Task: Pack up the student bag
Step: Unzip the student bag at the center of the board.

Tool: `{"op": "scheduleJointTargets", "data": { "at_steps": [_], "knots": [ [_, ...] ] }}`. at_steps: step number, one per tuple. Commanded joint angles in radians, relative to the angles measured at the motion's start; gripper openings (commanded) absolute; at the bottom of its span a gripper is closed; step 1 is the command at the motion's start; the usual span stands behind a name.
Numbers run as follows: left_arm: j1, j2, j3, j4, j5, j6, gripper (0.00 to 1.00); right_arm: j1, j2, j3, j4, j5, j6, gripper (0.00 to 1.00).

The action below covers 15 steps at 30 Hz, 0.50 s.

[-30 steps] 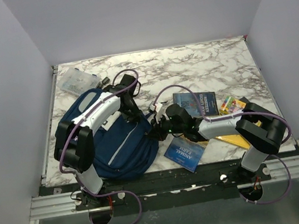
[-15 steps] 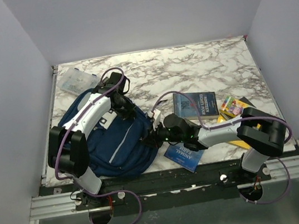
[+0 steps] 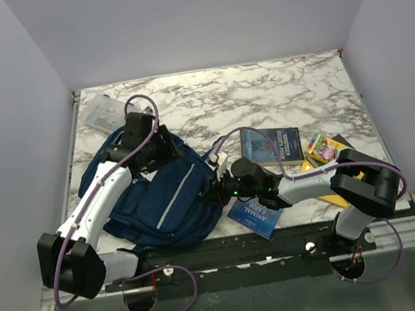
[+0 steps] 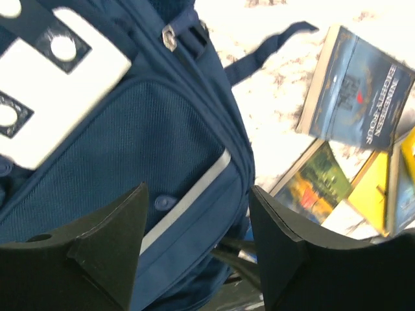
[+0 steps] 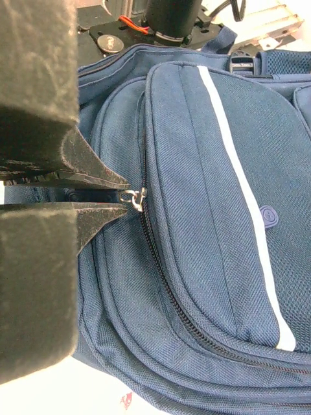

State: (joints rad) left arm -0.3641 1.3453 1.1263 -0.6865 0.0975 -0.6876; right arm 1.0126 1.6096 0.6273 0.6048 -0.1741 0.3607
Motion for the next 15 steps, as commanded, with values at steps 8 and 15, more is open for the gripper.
{"op": "scheduleJointTargets", "data": {
  "at_steps": [8,15],
  "knots": [
    [-0.219,0.039,-0.068,-0.014,0.041,0.09,0.65,-0.008,-0.017,-0.027,0.025,-0.058,-0.108,0.0],
    [-0.276,0.203,0.015,0.002,0.04,0.158,0.66,-0.009,-0.03,-0.073,0.1,-0.056,-0.101,0.0]
  ]
}}
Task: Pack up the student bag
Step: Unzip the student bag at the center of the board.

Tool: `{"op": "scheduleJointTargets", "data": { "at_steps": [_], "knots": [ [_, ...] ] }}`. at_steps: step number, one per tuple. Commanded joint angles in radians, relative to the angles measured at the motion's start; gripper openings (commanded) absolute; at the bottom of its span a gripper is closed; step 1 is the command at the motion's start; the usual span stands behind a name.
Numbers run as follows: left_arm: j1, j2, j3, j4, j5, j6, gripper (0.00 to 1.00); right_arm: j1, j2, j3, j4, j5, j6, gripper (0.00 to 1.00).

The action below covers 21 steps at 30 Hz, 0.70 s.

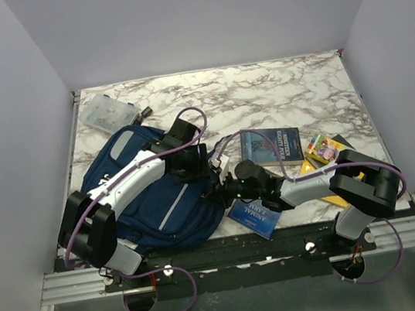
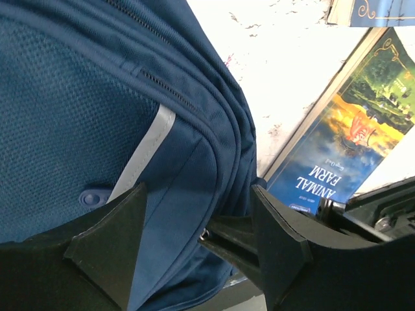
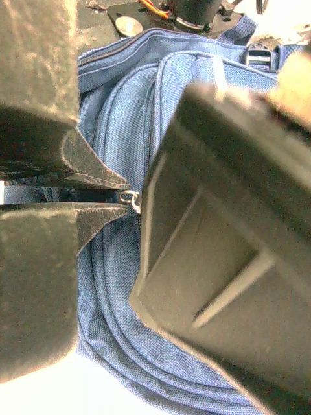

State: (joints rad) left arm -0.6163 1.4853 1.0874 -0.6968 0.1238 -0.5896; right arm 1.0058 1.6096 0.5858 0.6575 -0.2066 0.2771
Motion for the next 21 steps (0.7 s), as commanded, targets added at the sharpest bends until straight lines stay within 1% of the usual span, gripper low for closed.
{"op": "scheduleJointTargets", "data": {
  "at_steps": [1,4,5,7,9,10,11,12,14,19,21],
  "knots": [
    [-0.027,0.078,0.054,0.011,0.003,0.065,0.66,-0.002,-0.037,-0.039,0.056,-0.018,-0.016,0.0],
    [-0.027,0.123,0.06,-0.002,-0.043,0.083,0.64,-0.002,-0.057,-0.055,0.07,0.002,-0.022,0.0],
    [-0.027,0.136,0.064,-0.006,-0.073,0.088,0.61,-0.004,-0.062,-0.057,0.068,0.013,-0.029,0.0],
    [-0.026,0.158,0.075,-0.013,-0.113,0.104,0.51,-0.006,-0.069,-0.059,0.061,0.033,-0.044,0.0],
    [-0.021,0.171,0.089,-0.016,-0.116,0.108,0.36,-0.01,-0.071,-0.058,0.057,0.042,-0.057,0.0],
    [-0.018,0.169,0.093,-0.01,-0.116,0.107,0.24,-0.01,-0.072,-0.053,0.046,0.047,-0.064,0.0],
    [-0.013,0.163,0.1,-0.001,-0.116,0.103,0.1,-0.01,-0.071,-0.046,0.036,0.051,-0.071,0.0],
    [-0.005,0.157,0.107,0.004,-0.14,0.098,0.05,-0.011,-0.069,-0.039,0.021,0.055,-0.08,0.0],
    [0.015,0.135,0.128,0.017,-0.159,0.083,0.01,-0.01,-0.064,-0.021,-0.014,0.062,-0.095,0.0],
    [0.074,0.077,0.194,0.033,-0.261,-0.004,0.0,-0.01,-0.043,0.04,-0.111,0.055,-0.116,0.03],
    [0.089,0.052,0.204,0.061,-0.276,-0.035,0.0,-0.009,-0.034,0.055,-0.119,0.041,-0.109,0.02]
  ]
}}
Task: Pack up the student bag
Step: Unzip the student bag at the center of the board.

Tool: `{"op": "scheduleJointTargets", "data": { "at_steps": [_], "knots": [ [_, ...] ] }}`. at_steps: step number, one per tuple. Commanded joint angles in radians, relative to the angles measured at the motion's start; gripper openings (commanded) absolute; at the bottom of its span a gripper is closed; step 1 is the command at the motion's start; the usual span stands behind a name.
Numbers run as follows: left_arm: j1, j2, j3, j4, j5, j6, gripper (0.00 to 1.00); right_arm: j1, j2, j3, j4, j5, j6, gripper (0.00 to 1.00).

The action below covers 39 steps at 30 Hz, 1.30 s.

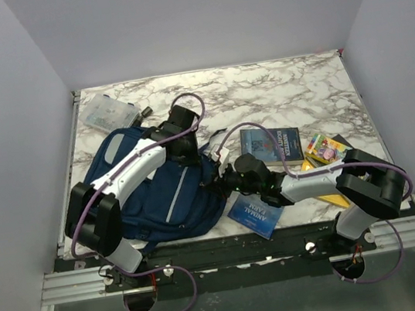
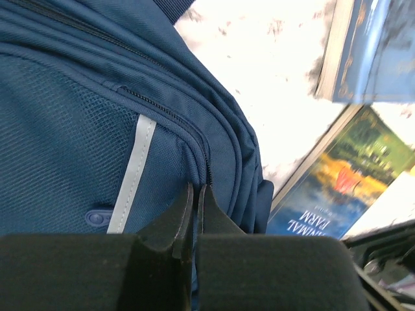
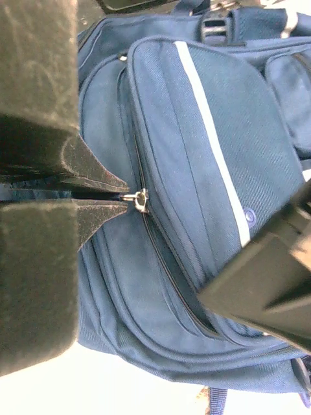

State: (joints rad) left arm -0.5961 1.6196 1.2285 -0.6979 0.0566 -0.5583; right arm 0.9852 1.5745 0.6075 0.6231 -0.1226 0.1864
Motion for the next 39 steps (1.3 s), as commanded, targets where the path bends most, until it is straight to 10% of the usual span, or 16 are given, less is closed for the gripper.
{"op": "scheduleJointTargets", "data": {
  "at_steps": [1,12,39],
  "knots": [
    [0.073,-0.094,0.067,0.077,-0.215,-0.081,0.0,0.015,0.004,0.04,-0.091,-0.049,-0.019,0.01],
    [0.082,-0.108,0.135,0.089,-0.281,-0.111,0.0,0.125,0.076,-0.045,0.146,-0.138,0.23,0.0],
    [0.14,-0.081,0.229,-0.041,-0.205,-0.406,0.0,0.248,0.208,0.146,0.014,0.04,0.268,0.05]
  ]
}}
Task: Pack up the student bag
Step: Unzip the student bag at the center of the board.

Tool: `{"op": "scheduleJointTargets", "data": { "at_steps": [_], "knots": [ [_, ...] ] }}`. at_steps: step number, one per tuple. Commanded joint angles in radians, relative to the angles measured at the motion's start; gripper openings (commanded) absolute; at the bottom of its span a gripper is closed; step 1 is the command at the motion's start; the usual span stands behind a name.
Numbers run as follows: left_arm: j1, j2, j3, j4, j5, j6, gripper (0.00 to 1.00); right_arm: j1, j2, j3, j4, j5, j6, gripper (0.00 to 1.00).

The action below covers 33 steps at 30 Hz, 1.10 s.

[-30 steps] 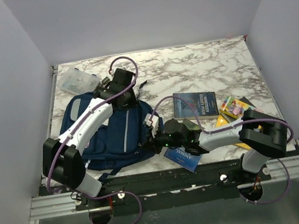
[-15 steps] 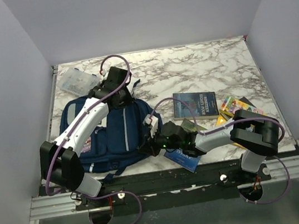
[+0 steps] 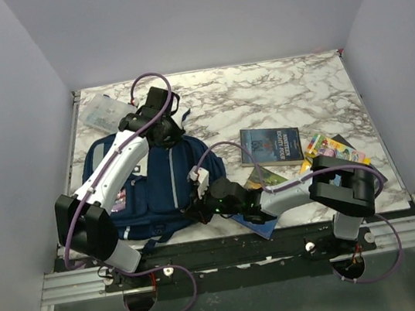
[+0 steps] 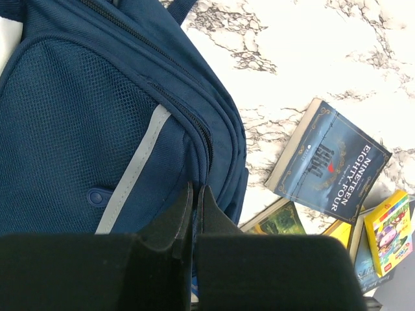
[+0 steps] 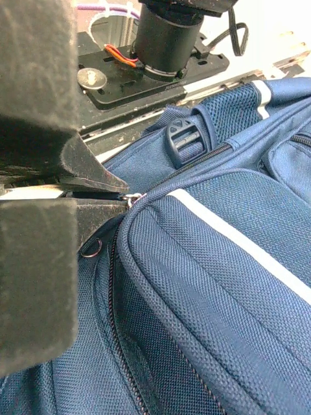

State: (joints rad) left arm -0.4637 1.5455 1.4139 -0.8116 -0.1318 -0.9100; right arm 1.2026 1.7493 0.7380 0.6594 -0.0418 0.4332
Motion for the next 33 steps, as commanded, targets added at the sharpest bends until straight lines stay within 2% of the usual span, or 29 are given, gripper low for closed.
{"op": "scheduleJointTargets", "data": {
  "at_steps": [1,5,10,12,16,18,23,30,33],
  "knots": [
    [0.008,-0.011,0.035,0.073,-0.017,-0.056,0.0,0.03,0.024,-0.002,-0.001,-0.04,0.025,0.07],
    [0.008,-0.029,0.005,0.074,-0.016,-0.055,0.0,0.029,-0.021,-0.042,0.022,0.035,0.008,0.11],
    [0.005,-0.032,-0.006,0.083,0.017,-0.048,0.0,0.034,0.093,0.066,0.035,-0.106,0.064,0.11],
    [0.0,-0.031,-0.007,0.095,0.042,-0.022,0.0,0.038,0.105,0.08,0.039,-0.116,0.052,0.12],
    [-0.011,-0.025,-0.023,0.135,0.105,0.087,0.0,0.039,0.095,0.107,-0.061,-0.089,-0.053,0.23],
    [-0.012,-0.018,-0.039,0.157,0.154,0.175,0.0,0.037,0.055,0.097,-0.128,-0.033,-0.082,0.28],
    [-0.012,-0.011,-0.09,0.171,0.29,0.388,0.0,0.025,-0.113,-0.017,-0.203,0.005,-0.117,0.48],
    [-0.013,-0.032,-0.143,0.177,0.41,0.517,0.0,-0.083,-0.358,-0.122,-0.348,0.1,-0.025,0.52],
    [-0.013,-0.025,-0.142,0.163,0.451,0.54,0.0,-0.183,-0.407,-0.079,-0.518,0.15,0.025,0.56]
  ]
}}
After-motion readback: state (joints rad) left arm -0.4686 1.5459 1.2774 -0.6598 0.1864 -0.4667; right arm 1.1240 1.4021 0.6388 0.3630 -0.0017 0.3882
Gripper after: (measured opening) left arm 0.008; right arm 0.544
